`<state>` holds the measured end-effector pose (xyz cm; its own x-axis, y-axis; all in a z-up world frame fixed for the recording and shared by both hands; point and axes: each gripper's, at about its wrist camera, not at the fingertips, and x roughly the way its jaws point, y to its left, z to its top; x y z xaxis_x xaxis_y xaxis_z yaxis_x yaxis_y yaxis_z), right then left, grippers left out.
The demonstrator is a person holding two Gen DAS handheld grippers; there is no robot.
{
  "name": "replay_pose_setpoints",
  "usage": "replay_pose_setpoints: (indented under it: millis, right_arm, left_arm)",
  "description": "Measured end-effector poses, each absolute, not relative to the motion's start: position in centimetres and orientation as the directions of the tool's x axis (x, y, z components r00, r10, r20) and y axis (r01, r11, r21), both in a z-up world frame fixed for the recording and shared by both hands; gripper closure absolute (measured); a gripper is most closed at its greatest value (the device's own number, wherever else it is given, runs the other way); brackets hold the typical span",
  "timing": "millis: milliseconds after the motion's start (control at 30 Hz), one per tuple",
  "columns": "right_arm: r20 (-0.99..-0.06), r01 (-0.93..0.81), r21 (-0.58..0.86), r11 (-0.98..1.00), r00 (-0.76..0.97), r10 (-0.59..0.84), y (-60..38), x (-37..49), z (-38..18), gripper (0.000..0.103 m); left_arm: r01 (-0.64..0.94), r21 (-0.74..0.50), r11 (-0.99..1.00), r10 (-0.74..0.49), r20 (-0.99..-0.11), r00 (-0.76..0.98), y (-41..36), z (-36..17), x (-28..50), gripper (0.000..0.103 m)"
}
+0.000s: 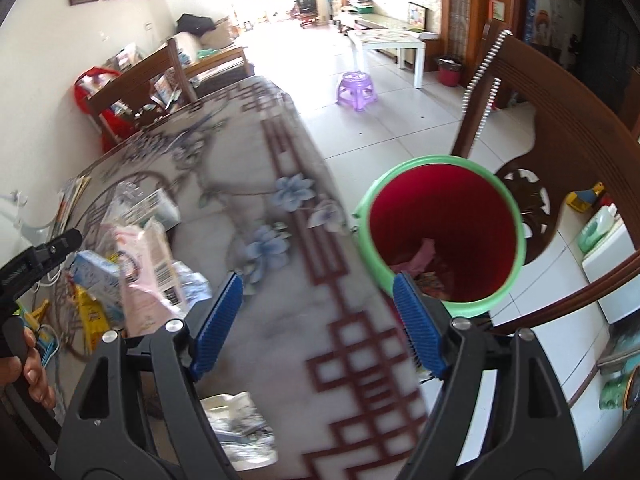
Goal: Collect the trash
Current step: 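Return both tools to the table over the remaining trash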
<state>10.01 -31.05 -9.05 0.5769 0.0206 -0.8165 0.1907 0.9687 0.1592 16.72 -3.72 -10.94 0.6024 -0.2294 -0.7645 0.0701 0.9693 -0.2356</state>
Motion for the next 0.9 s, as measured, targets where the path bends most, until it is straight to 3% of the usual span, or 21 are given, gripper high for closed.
replay_pose_setpoints:
  millis: [267,467,600,900]
  right_arm:
    - [-0.812,-0.081,0.127,0.989,0.564,0.151,-17.9,10.9,-8.3,0.027]
    - [-0.828,-0.354,0.020,0.935,0.519,0.214,-5.8,11.1,-9.6,0.027]
    - [-0.854,-0.464,-0.045,0.885,0.477,0.207,0.3,11.9,-12.4,0.027]
    - [-0.909,-0.537,-0.147,0.831,0.405,0.101,6.3,14.5,-17.9,0.028]
  left_arm:
    - [-0.134,-0.185,0.974,-0.083,-0.833,0.548,8.0,-14.2,15.5,0.032]
    - [-0.170,-0.210,0.963,-0.087,-0.837,0.540,14.1,-14.6,15.1,0.032]
    - [-0.150,-0.221,0.964,-0.101,-0.822,0.560,16.6,-14.1,15.9,0.032]
    - [-0.145,-0.255,0.956,-0.131,-0.815,0.565,20.5,-14.9,17.7,0.032]
